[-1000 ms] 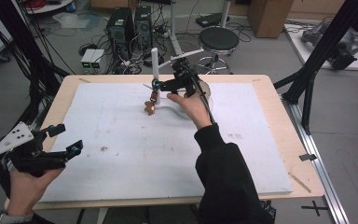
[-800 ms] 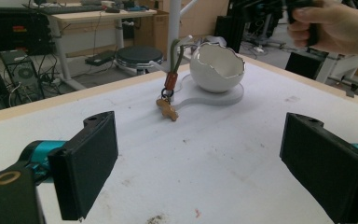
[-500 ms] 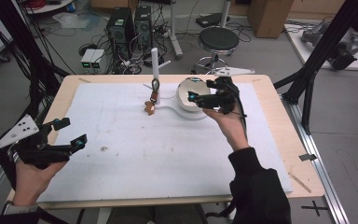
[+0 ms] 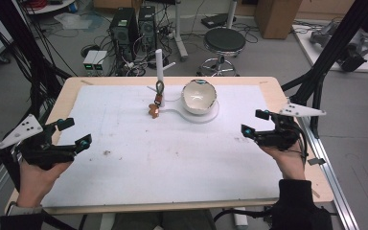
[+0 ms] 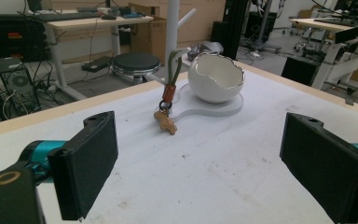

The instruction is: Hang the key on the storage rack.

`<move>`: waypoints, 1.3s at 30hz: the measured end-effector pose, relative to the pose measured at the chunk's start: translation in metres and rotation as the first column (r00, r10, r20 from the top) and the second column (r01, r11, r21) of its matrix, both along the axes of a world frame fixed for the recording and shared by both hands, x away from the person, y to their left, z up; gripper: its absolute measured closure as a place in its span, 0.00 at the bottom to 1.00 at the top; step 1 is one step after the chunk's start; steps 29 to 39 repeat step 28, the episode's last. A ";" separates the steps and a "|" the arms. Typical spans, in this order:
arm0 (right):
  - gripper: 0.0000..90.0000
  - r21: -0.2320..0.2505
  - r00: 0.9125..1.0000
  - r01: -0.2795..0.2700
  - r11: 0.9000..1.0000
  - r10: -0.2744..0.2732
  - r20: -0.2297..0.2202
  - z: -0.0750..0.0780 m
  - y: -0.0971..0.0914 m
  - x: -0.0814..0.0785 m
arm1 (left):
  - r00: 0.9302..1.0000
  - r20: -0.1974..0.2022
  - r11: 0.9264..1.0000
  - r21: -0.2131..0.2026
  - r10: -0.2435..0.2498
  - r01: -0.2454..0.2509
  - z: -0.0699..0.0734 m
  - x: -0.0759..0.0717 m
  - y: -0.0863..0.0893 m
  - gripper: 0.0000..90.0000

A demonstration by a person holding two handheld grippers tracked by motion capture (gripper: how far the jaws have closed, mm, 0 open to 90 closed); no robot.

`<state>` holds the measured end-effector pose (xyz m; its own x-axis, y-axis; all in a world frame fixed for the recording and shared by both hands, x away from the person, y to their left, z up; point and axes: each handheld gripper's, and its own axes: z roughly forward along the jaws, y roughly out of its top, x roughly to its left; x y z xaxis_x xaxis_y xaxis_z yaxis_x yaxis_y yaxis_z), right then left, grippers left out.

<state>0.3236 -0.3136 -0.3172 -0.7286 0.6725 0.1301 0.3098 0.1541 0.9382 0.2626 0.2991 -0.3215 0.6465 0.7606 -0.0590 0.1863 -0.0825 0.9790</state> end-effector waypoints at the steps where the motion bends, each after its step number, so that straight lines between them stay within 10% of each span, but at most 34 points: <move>1: 0.12 0.000 1.000 0.000 1.000 0.000 0.000 0.000 0.000 0.000 | 1.000 0.001 1.000 -0.002 -0.008 0.008 -0.001 0.000 -0.001 0.13; 9: 0.12 -0.024 0.992 0.122 0.992 -0.122 0.012 -0.005 -0.044 -0.017 | 1.000 -0.007 1.000 0.011 -0.021 0.021 -0.003 0.003 -0.007 0.13; 39: 0.12 0.043 0.997 0.076 0.996 -0.077 0.021 -0.015 -0.045 -0.021 | 1.000 -0.012 1.000 0.010 -0.005 0.005 -0.004 0.007 -0.011 0.13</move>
